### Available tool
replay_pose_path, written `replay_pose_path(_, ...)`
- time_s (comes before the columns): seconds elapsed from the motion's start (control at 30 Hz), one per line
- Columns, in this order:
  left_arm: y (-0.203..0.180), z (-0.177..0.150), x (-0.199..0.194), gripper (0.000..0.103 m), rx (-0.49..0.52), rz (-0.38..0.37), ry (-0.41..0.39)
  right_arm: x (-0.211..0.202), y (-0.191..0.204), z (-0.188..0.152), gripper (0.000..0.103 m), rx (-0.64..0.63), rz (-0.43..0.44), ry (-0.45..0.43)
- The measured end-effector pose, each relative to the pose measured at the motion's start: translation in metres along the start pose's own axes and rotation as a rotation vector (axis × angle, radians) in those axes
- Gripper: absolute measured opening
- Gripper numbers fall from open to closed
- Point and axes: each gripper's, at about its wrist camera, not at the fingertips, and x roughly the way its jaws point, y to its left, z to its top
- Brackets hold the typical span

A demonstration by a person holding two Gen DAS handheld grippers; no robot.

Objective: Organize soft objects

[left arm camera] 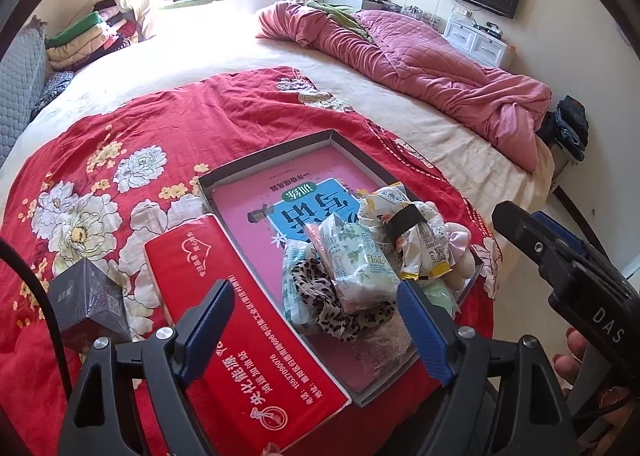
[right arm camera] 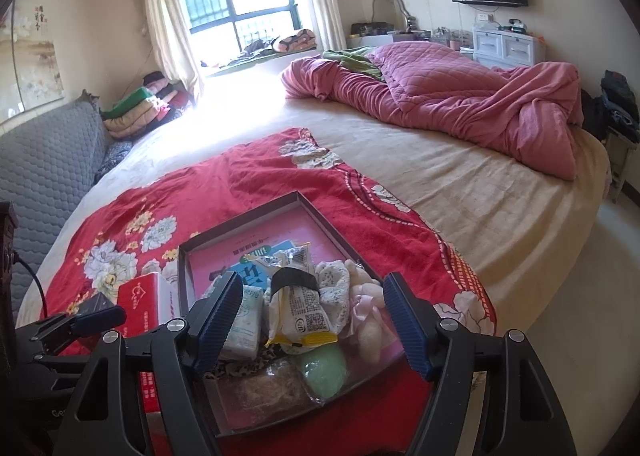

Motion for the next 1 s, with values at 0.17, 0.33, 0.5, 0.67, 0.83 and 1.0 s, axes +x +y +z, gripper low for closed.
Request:
replay_pose_path(0.17,0.009,-0.002,-0.016,0.085,-0.01,0.012,-0.023,-0.016,0.016,0.0,0.074,0.039,0.023,-0.019)
replay_pose_path(0.33,0.021,-0.007,-0.029,0.085,-0.029,0.023,-0.035,-0.036,0.032,-0.005,0.079,0.053,0.01,-0.045)
replay_pose_path(0.5,0.033,-0.015,-0.043,0.085,-0.044,0.038,-0.047,-0.051,0.044,-0.014,0.079,0.038,-0.015,-0.045)
replay_pose_path(0.67,0.042,-0.021,-0.058,0.085,-0.053,0.047,-0.072,-0.064,0.059,-0.028,0.079,-0.013,-0.019,-0.04)
replay_pose_path(0.83,0.047,-0.028,-0.067,0.085,-0.055,0.059,-0.077,-0.076,0.068,-0.039,0.079,-0.038,-0.026,-0.05)
replay_pose_path(1.0,0.049,-0.032,-0.078,0.085,-0.052,0.062,-0.097,-0.083,0.068,-0.045,0.079,-0.054,-0.05,-0.055)
